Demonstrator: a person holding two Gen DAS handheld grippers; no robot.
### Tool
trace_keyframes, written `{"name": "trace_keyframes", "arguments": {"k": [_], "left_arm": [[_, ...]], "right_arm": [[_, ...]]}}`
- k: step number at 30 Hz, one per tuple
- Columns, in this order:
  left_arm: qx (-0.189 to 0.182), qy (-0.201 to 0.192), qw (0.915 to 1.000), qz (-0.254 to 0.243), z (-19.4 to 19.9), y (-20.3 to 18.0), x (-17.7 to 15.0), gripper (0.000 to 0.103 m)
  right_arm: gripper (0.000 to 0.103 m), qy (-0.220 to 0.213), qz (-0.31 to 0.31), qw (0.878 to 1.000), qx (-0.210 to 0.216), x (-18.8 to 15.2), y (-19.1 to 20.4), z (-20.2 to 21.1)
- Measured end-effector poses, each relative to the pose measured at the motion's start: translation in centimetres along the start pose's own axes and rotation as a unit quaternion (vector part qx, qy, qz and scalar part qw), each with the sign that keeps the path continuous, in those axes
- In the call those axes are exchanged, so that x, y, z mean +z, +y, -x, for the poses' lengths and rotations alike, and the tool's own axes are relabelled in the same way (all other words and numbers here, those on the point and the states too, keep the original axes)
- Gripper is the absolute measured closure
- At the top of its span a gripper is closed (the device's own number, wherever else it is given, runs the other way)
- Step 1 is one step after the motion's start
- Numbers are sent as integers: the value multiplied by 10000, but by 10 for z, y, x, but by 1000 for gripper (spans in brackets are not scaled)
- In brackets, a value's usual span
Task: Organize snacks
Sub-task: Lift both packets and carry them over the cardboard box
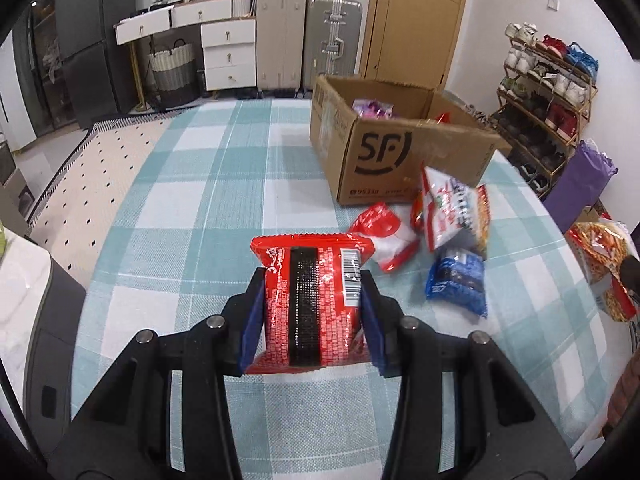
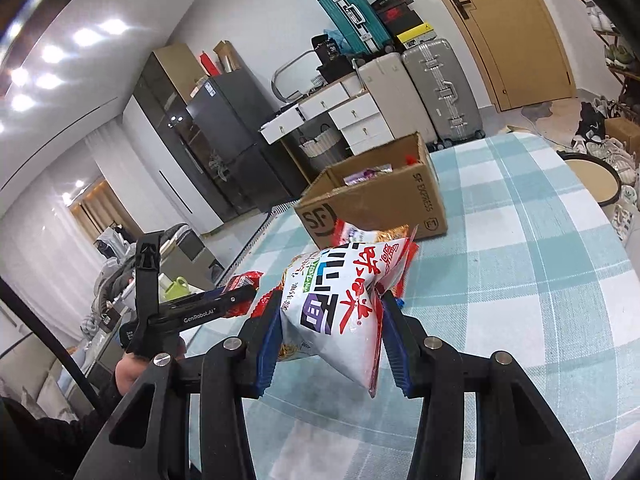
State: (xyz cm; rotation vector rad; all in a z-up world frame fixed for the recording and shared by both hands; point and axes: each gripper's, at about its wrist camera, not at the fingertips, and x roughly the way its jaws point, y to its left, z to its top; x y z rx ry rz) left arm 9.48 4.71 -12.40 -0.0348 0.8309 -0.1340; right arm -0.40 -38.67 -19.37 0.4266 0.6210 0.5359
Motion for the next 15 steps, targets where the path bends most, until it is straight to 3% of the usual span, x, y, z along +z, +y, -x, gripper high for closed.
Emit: {"name": "trace_keyframes", "arguments": {"k": [9, 15], "left_arm": [[-413, -468, 9980, 15, 64, -1, 30, 62], [-322, -729, 9965, -242, 99, -11, 59, 62]], "right_arm": [[57, -273, 116, 9993, 236, 44, 27, 19], [57, -407, 414, 9974, 416, 80, 54, 26]]}}
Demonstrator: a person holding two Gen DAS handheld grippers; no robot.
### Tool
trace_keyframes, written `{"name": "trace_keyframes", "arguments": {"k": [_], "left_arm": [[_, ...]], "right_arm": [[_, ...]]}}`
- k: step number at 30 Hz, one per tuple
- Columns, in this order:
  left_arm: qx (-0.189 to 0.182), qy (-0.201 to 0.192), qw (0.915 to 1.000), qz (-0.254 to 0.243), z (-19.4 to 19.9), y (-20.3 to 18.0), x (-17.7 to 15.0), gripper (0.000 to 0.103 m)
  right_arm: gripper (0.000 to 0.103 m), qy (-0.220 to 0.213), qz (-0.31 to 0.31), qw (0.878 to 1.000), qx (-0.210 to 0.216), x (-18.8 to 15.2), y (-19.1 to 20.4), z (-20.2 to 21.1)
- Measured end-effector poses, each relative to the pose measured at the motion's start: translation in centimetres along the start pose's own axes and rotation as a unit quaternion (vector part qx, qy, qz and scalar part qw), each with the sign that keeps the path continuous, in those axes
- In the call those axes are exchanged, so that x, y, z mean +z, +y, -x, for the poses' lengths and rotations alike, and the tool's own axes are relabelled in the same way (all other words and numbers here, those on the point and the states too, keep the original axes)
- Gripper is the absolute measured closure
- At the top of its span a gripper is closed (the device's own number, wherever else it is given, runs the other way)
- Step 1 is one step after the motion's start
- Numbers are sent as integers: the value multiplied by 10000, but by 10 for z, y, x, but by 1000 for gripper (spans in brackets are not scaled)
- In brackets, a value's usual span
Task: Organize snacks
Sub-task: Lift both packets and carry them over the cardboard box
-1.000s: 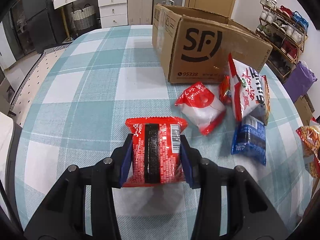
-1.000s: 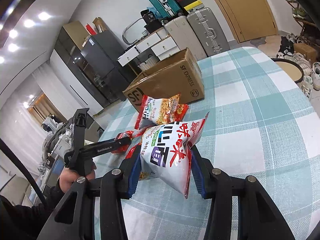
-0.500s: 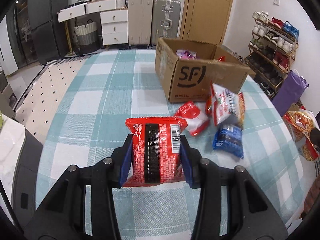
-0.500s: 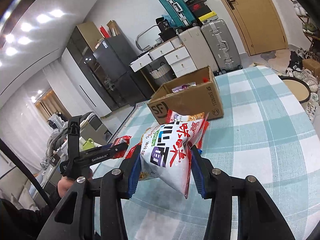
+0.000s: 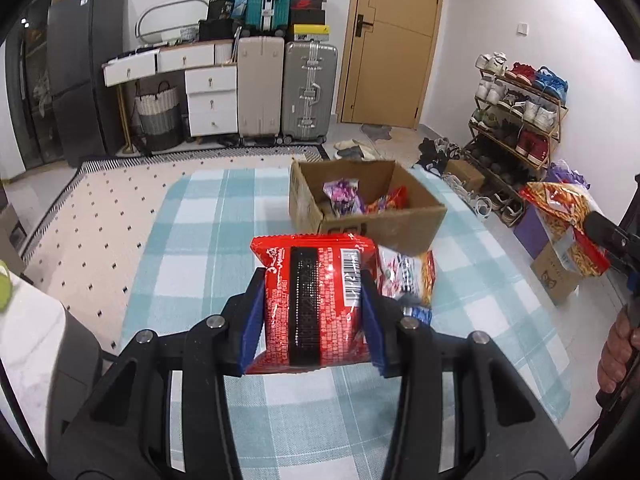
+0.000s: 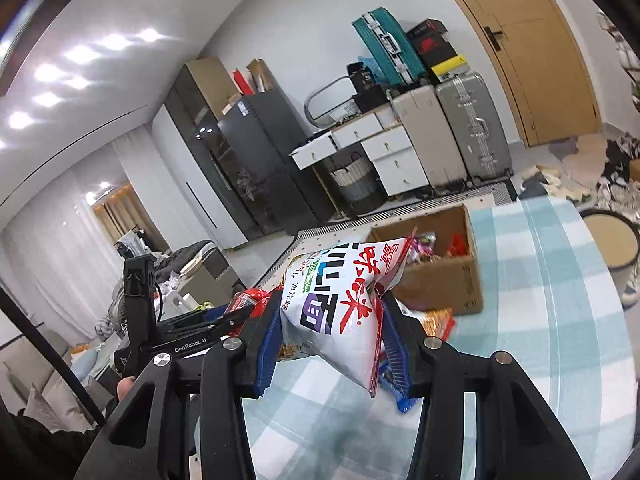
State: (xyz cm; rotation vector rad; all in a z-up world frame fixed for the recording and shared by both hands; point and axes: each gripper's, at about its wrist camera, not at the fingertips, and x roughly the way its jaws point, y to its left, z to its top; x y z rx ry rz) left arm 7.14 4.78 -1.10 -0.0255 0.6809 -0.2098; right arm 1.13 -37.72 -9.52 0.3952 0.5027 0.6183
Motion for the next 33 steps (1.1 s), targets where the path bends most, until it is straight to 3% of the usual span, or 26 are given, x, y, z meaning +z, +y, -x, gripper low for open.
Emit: {"name": "trace_keyframes", "arguments": {"k": [4, 9, 14, 24, 33], "left_arm": [[7, -179, 9996, -221, 17, -12, 24, 62], [-268, -278, 9990, -242, 29, -27, 62, 62], [-415, -298, 9983, -266, 20, -42, 97, 62], [-361, -59, 9987, -368, -39, -66, 164, 62], [-231, 330, 9979, -500, -123, -83, 197, 62]], "right_arm": [[57, -141, 144, 9998, 92, 23, 12, 2], [57, -306, 152, 9994, 60, 54, 14, -3], [57, -376, 313, 9987, -105, 82, 14, -12], [56, -344, 622, 9964, -467, 140, -2, -46], [56, 66, 826, 9932, -819, 158, -41, -112]]}}
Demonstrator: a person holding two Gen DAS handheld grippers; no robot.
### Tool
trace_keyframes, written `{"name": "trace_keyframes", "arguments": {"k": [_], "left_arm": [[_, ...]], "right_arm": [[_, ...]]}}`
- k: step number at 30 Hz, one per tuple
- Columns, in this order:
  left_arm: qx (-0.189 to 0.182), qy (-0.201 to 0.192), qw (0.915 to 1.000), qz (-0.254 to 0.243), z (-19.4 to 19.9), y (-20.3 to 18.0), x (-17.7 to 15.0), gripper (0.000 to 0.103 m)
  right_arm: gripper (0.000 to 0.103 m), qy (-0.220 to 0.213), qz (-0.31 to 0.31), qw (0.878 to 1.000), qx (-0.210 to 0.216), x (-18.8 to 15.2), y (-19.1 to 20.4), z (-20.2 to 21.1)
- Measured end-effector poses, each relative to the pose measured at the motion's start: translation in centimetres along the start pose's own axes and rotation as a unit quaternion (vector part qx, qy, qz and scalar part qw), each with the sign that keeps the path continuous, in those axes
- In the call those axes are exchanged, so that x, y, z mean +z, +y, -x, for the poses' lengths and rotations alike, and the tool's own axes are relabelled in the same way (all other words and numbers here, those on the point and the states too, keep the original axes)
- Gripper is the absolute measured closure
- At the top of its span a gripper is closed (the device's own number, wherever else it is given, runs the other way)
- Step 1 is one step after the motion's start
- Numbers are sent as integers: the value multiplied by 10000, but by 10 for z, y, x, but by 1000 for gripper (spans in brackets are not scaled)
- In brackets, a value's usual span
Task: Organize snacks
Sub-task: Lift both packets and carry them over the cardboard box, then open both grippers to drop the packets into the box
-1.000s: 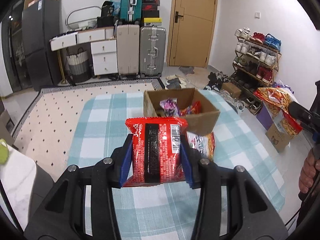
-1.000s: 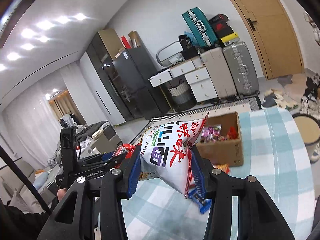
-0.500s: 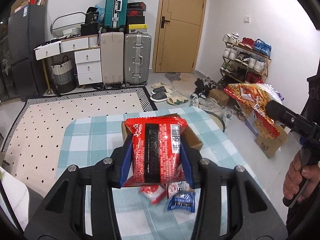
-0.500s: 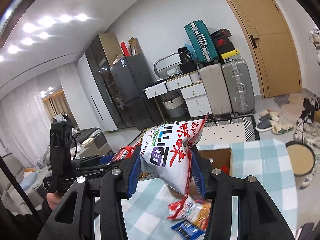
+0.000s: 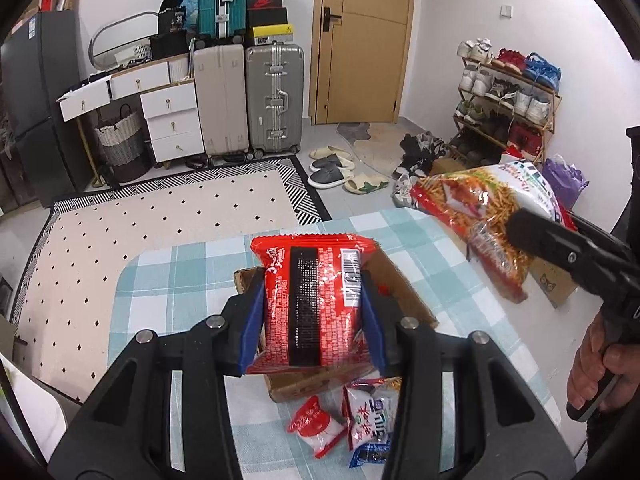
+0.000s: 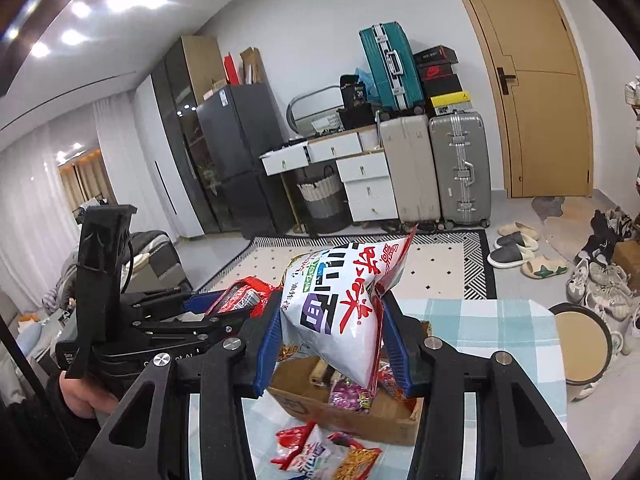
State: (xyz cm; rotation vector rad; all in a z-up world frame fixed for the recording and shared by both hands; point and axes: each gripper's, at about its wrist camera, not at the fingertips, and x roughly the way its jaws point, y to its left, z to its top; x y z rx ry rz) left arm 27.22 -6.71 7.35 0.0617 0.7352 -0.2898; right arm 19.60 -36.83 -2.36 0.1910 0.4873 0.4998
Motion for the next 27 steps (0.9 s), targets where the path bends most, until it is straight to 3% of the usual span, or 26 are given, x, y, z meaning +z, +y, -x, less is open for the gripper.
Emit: {"name": "trace_keyframes", "arguments": {"k": [4, 15, 27], "left_arm": [[38, 241, 9997, -15, -48, 2, 10, 62], [63, 689, 9976, -22, -144, 26, -5, 62], [117, 967, 9952, 0, -202, 39, -26, 62]], "right_arm": [[56, 243, 55, 9996, -98, -1, -13, -35], [56, 975, 385, 9938, -375, -32, -38, -120], [56, 1300, 416, 9898, -399, -60, -57, -164]]}}
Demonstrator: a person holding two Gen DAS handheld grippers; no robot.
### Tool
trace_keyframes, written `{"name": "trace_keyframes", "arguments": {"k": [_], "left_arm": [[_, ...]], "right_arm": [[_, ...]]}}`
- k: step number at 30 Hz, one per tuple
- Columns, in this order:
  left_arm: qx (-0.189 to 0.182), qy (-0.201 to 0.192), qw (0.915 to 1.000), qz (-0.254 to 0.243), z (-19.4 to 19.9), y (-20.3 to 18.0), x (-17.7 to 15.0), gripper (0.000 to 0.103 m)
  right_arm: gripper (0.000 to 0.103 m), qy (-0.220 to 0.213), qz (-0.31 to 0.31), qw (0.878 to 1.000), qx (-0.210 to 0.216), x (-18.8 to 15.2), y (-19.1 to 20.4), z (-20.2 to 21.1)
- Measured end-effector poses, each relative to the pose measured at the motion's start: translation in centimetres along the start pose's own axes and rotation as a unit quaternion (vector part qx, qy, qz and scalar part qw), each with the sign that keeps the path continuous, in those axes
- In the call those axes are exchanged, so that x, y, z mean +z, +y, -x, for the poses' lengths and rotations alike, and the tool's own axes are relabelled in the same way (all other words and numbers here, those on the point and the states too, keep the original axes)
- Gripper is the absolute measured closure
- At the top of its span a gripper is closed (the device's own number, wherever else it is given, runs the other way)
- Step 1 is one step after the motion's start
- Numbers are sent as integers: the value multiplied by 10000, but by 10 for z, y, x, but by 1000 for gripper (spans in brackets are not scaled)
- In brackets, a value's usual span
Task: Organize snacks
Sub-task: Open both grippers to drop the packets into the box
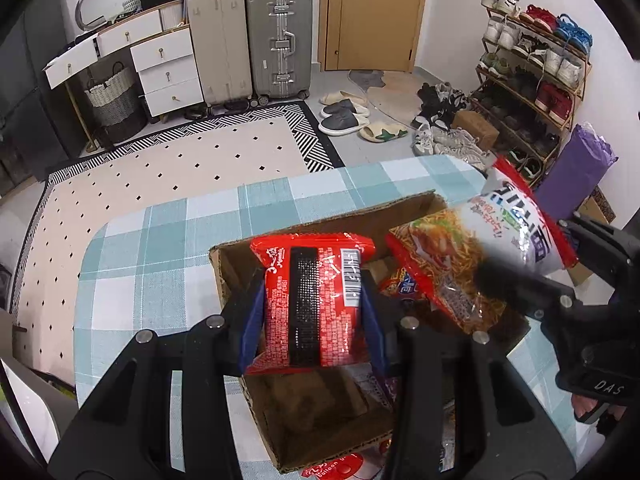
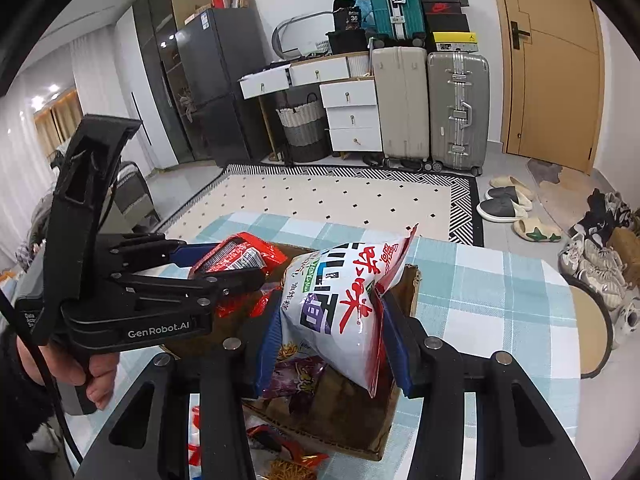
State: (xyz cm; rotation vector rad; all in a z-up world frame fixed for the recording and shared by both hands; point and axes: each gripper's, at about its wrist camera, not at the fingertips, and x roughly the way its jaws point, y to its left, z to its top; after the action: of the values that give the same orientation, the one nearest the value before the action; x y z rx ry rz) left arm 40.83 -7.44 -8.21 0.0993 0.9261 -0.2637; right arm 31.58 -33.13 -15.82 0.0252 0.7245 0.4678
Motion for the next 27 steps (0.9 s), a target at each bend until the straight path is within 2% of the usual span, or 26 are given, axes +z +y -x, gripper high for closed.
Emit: {"name": "trace_keyframes", "arguments": {"k": [4, 5, 7, 8, 11, 16, 20, 25, 27], "left_arm": [[-23, 20, 10000, 5, -7, 0, -5, 61], [-30, 82, 10000, 1, -10, 0, -5, 57], [79, 154, 9998, -23, -11, 1, -6, 43], [126, 108, 9999, -19, -8, 1, -8, 36], [186, -45, 9998, 10, 5, 7, -13, 25], [231, -249, 9993, 135, 33, 16, -26, 24], [268, -383, 9988, 139, 57, 15, -40, 24], [411, -711, 9966, 59, 97, 7, -61, 22], [431, -900, 9950, -14, 114, 1, -70, 22]], "right_arm": [[56, 135, 118, 9998, -3, -2, 2, -9], [56, 162, 164, 9997, -23, -3, 3, -12], [54, 196, 217, 9996, -55, -3, 5, -15], [51, 182, 236, 9995, -99, -4, 6, -14], [50, 66, 267, 9996, -105, -3, 4, -6], [46, -271, 154, 9995, -78, -3, 5, 28], [31, -618, 49, 9981, 43, -10, 15, 64], [31, -871, 17, 9961, 165, -25, 33, 105], [27, -1008, -96, 9946, 245, -34, 37, 120]]}}
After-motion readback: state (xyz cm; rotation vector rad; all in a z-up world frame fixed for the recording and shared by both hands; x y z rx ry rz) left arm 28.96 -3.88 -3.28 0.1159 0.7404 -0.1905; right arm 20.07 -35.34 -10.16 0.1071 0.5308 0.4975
